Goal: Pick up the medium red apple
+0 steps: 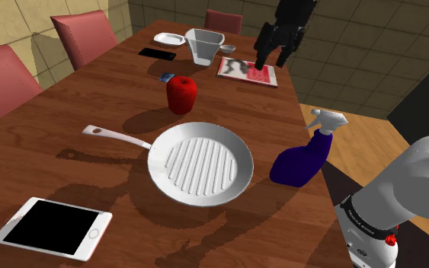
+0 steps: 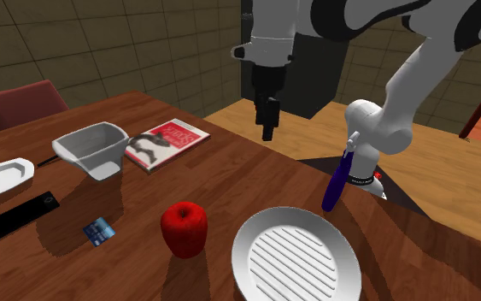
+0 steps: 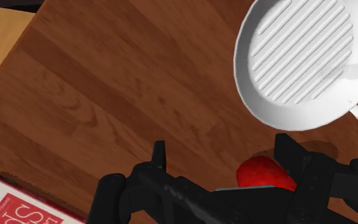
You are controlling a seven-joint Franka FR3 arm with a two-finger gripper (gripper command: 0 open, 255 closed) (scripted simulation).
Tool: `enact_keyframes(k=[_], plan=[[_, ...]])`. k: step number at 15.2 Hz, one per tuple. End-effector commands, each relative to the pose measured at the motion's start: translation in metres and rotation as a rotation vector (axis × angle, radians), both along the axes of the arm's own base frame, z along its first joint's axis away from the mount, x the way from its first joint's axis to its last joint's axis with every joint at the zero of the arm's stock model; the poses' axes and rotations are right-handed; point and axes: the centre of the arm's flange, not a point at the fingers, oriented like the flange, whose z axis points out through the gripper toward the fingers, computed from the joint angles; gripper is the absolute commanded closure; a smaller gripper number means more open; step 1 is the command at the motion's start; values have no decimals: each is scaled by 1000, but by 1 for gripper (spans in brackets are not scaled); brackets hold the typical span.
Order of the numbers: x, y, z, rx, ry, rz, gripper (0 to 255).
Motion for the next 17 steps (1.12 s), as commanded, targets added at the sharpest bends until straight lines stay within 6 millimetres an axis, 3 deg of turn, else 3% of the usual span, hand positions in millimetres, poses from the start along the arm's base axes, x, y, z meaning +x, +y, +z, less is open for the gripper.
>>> enact_keyframes(k=[1, 17], plan=[[20, 17, -4, -1, 11, -26, 0], [201, 136, -47, -24, 91, -222, 0]])
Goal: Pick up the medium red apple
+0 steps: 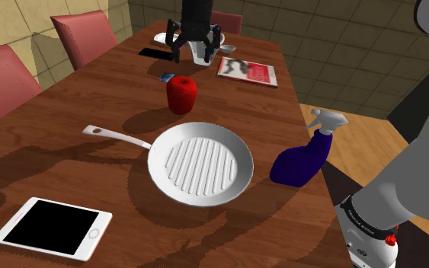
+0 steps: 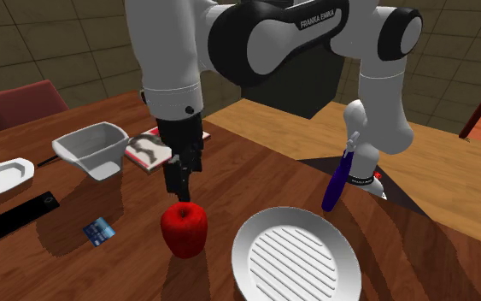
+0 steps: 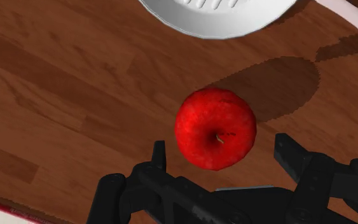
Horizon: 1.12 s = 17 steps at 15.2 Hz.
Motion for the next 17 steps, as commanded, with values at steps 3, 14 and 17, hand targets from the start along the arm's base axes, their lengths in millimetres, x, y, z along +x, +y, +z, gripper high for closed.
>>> enact_keyframes(k=[3, 14, 17], plan=[[27, 14, -18, -3, 12, -30, 0], [27, 14, -53, -3, 12, -30, 255], [27, 14, -53, -3, 12, -30, 255]])
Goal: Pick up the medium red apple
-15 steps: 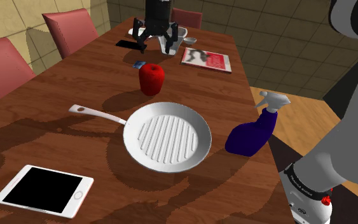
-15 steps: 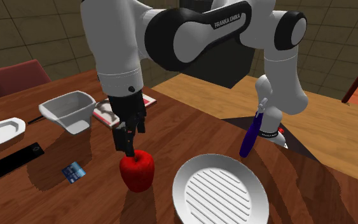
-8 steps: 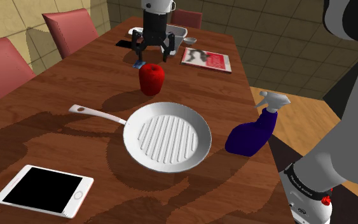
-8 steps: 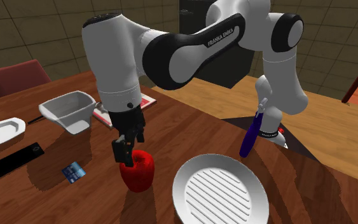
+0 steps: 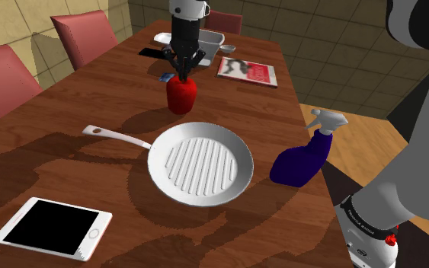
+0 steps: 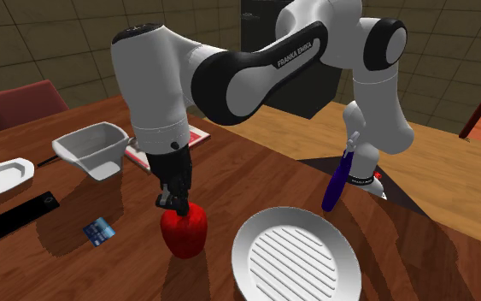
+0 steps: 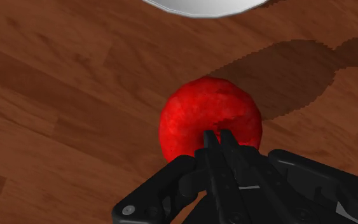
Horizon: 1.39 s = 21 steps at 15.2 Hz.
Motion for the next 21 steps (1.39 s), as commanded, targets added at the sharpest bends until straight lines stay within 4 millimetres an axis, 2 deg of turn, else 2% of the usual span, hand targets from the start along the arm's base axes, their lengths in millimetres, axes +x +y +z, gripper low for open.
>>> enact_keyframes(k=[1, 4, 19, 21], plan=[[0, 0, 0, 0, 0, 0, 255], [0, 0, 0, 0, 0, 0, 255], [0, 0, 79, 0, 0, 0, 255], [0, 0, 80, 0, 0, 0, 255]])
